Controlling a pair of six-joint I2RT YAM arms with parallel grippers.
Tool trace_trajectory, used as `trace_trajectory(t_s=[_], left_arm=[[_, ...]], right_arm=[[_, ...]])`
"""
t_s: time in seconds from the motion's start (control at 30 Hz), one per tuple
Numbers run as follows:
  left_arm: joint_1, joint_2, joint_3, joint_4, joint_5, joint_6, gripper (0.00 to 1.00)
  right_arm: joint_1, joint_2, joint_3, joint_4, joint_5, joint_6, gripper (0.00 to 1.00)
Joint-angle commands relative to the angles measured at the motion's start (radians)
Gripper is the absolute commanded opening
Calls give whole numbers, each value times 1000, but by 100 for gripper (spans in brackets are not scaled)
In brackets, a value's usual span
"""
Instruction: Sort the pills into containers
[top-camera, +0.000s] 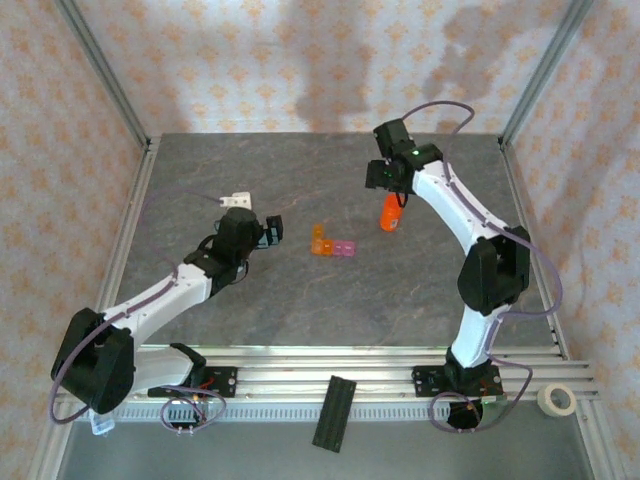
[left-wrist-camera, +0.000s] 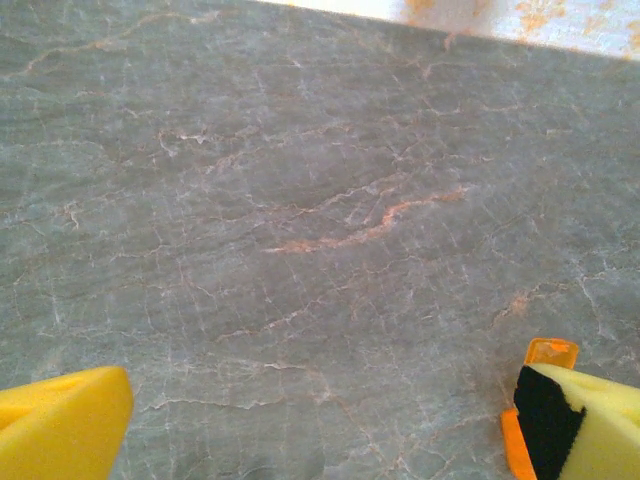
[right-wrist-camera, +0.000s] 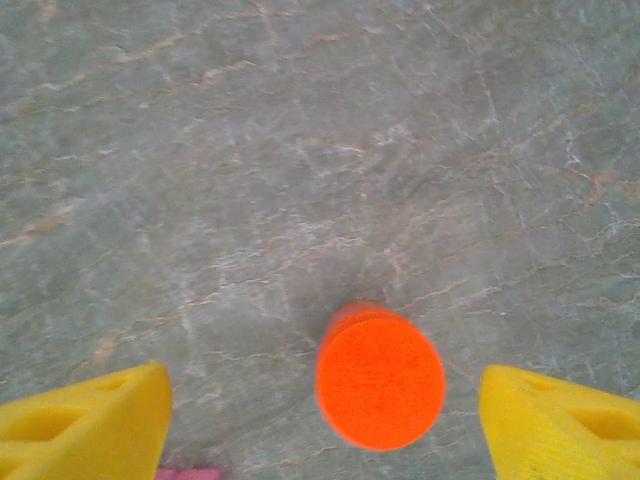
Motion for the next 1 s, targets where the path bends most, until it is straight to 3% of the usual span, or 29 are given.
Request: trace_trajectory(t_s=[0.0, 0.2, 0.53, 0.97], left_arm=[[6, -36, -51, 182, -66, 18, 100], [6, -21, 24, 56, 2, 33, 100], [6, 9, 42, 43, 58, 4, 100], [6, 38, 65, 36, 158, -5, 100]], right_arm=[[-44, 27, 27, -50, -60, 15, 83], [-78, 88, 47, -67, -99, 4, 83], [-76, 133, 18, -44, -144, -1, 81], [-76, 177, -41, -5, -159, -1, 66]])
